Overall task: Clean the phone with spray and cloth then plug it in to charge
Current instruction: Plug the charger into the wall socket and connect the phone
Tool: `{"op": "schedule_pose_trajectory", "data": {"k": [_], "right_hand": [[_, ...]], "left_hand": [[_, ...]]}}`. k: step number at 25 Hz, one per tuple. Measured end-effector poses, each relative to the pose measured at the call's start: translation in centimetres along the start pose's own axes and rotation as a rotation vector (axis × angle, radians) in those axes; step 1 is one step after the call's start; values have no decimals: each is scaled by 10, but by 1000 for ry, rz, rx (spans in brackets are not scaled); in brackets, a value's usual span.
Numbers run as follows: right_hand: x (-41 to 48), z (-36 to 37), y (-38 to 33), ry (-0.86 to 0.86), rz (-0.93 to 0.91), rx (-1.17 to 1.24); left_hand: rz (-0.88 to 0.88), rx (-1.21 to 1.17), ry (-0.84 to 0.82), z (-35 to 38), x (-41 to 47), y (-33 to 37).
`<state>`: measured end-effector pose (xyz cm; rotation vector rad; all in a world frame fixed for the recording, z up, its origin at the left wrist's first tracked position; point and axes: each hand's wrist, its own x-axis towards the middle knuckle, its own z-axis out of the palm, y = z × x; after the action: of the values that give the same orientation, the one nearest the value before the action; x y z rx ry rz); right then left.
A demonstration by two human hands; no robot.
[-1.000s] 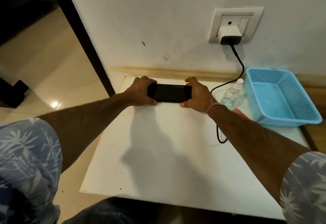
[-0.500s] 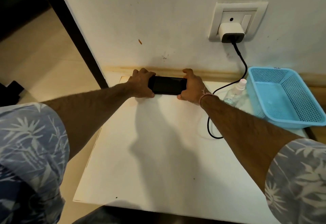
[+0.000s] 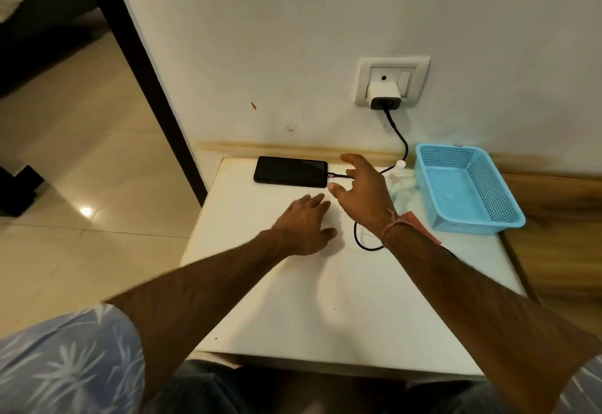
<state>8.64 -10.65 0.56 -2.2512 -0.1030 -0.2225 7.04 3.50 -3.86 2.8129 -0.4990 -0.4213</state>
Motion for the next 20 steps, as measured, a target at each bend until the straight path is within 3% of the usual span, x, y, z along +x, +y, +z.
{"op": "schedule_pose_trajectory", "data": {"k": [9, 15, 17, 20], "right_hand": [[3, -76, -25, 141, 79, 196], [40, -104, -39, 404, 143, 113], [63, -111, -40, 350, 226, 40], [95, -114, -35, 140, 304, -94]], "left_hand": [[-93, 64, -140, 7, 11, 17], [-99, 69, -155, 11, 18, 18], [-106, 68, -171, 11, 19, 17], [-100, 66, -185, 13, 21, 15]]}}
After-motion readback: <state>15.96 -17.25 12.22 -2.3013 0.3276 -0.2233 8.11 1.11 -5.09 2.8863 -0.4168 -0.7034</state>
